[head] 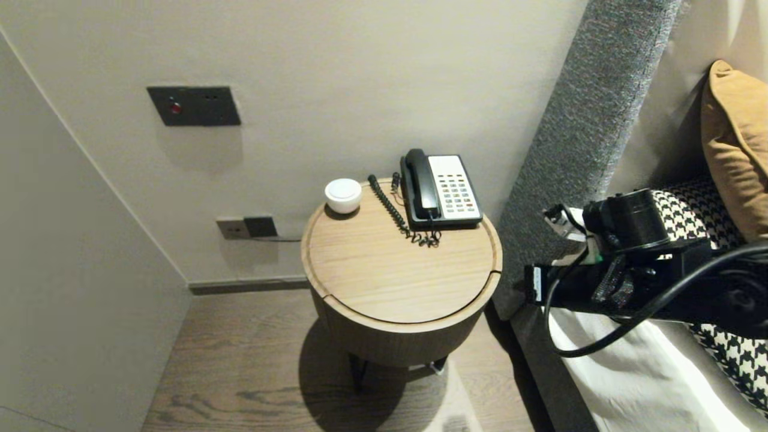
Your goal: Open the nightstand drawer
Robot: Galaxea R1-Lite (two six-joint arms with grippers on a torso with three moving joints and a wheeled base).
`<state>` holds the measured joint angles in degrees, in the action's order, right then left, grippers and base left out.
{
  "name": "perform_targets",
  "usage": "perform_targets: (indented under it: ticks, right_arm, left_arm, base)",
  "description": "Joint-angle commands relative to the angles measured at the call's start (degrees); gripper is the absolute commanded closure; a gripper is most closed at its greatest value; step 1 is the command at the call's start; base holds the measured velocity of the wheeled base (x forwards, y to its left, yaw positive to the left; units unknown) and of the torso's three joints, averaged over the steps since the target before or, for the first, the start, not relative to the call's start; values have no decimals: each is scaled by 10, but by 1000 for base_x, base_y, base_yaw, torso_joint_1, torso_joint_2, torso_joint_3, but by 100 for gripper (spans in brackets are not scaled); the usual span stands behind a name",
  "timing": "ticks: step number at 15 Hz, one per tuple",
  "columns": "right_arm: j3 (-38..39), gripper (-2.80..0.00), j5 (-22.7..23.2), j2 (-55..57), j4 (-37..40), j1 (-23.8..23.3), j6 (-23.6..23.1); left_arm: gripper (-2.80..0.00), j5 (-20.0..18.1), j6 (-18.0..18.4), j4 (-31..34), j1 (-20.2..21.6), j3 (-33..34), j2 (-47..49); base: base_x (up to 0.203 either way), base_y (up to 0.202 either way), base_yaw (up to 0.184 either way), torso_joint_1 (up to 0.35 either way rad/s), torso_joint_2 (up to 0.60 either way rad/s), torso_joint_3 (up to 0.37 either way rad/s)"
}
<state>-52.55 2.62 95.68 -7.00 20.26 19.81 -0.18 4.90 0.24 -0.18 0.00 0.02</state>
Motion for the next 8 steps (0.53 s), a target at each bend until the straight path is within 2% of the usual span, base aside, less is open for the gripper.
perform_targets:
  ticks: [1, 5, 8]
  right_arm:
    - [-37, 0, -2, 52, -1, 23, 16]
    - [-94, 0, -3, 100, 16, 48, 28]
    - [-95, 0, -3, 115, 23, 53, 30]
  left_arm:
    - [0, 0, 0, 0, 0, 0, 0]
    - [0, 0, 0, 0, 0, 0, 0]
    - [0, 0, 0, 0, 0, 0, 0]
  base:
    - [0, 0, 0, 0, 0, 0]
    - [0, 0, 0, 0, 0, 0]
    - [0, 0, 0, 0, 0, 0]
